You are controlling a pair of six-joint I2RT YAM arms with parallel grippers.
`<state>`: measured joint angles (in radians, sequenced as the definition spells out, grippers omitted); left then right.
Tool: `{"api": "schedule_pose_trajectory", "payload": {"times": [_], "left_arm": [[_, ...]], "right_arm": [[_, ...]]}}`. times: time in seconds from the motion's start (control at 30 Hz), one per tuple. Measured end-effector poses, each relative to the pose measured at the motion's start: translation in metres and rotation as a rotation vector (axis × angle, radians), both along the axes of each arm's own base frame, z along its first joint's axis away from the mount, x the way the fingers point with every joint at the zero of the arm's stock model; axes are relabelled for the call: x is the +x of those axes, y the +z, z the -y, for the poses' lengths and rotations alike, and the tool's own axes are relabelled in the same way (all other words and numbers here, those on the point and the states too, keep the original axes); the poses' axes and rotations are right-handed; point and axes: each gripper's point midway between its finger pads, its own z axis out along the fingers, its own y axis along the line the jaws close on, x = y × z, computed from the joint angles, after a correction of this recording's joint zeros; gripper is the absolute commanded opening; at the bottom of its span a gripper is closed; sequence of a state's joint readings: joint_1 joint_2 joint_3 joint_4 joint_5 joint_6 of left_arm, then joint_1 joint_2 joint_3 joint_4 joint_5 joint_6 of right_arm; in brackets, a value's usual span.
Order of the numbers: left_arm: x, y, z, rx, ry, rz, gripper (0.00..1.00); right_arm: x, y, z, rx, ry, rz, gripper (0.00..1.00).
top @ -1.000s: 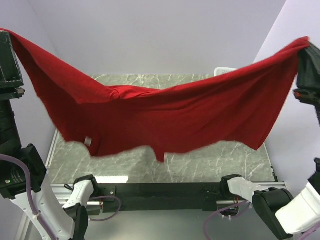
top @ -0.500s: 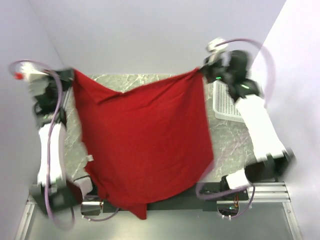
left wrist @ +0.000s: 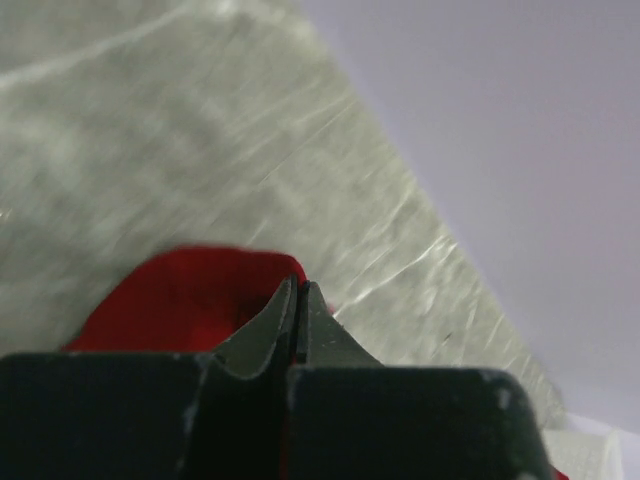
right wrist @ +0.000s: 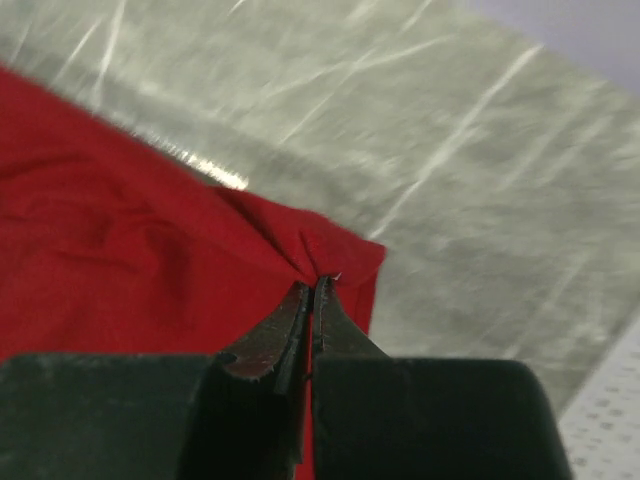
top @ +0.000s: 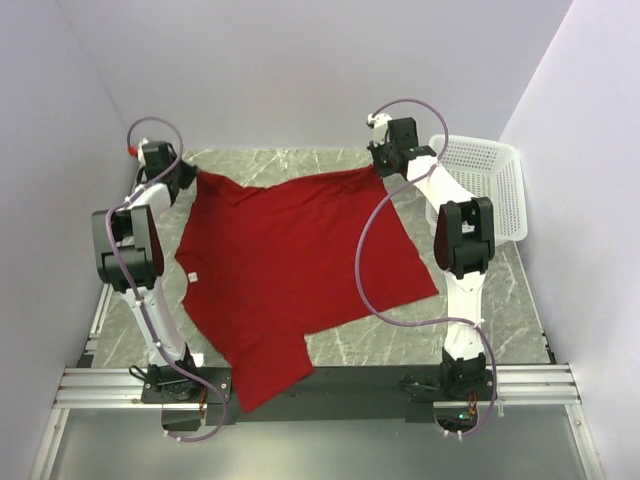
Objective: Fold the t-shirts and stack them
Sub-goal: Flatten the tshirt out
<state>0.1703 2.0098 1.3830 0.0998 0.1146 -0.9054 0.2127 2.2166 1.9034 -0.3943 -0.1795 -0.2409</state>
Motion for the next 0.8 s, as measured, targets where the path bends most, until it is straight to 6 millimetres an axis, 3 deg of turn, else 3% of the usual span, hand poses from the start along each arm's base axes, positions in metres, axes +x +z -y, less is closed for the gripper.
{"api": "schedule_pose_trajectory", "payload": {"times": [0.07, 0.2, 0.33, 0.43, 0.57, 0.8], "left_arm": [[0.021, 0.017, -0.001, 0.017, 0.005, 0.045, 0.01], [0.047, 0.045, -0.006, 0.038, 0.019, 0.115, 0.01], [0.058, 0.048, -0.009, 0.043, 0.024, 0.13, 0.01], [0.06, 0.04, -0.009, 0.04, 0.023, 0.116, 0.01], [0.061, 0.029, -0.008, 0.036, 0.02, 0.09, 0.01], [0.061, 0.03, -0.005, 0.031, 0.009, 0.086, 0.01]], "right_arm": [[0.011, 0.009, 0.006, -0.021, -0.042, 0.04, 0.0], [0.038, 0.05, 0.016, -0.038, -0.118, 0.169, 0.0], [0.049, 0.071, 0.019, -0.036, -0.149, 0.238, 0.0], [0.054, 0.072, 0.021, -0.042, -0.164, 0.253, 0.0], [0.056, 0.057, 0.021, -0.051, -0.166, 0.233, 0.0], [0.057, 0.042, 0.021, -0.057, -0.163, 0.208, 0.0]]}}
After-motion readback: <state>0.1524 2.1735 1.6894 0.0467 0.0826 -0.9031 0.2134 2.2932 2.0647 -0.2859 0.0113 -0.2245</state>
